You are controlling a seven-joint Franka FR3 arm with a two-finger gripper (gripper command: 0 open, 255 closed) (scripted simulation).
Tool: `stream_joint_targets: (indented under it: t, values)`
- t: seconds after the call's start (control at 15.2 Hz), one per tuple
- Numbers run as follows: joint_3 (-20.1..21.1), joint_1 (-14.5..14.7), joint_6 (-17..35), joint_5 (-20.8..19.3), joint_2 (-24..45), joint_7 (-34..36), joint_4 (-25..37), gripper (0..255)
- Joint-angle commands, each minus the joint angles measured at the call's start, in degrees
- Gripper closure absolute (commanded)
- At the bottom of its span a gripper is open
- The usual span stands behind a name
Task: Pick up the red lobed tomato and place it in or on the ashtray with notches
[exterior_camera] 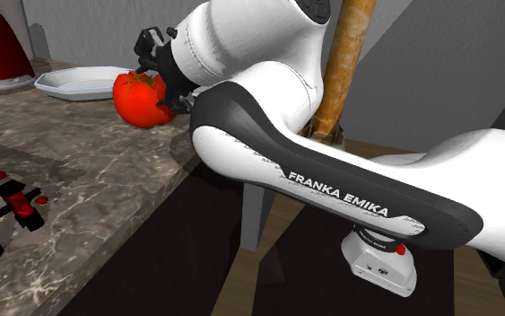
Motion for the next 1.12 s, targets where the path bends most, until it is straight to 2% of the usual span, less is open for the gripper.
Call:
stream_joint_targets:
  t: [0.0,0.53,1.06]
  values:
    - [0.0,0.0,0.0,0.0,0.0,0.0,0.0,255]
    - [0.0,0.0,0.0,0.0,0.0,0.0,0.0,255]
    - [-3.6,-1.7,-4.1,-2.8,1.7,-0.2,4.8,255]
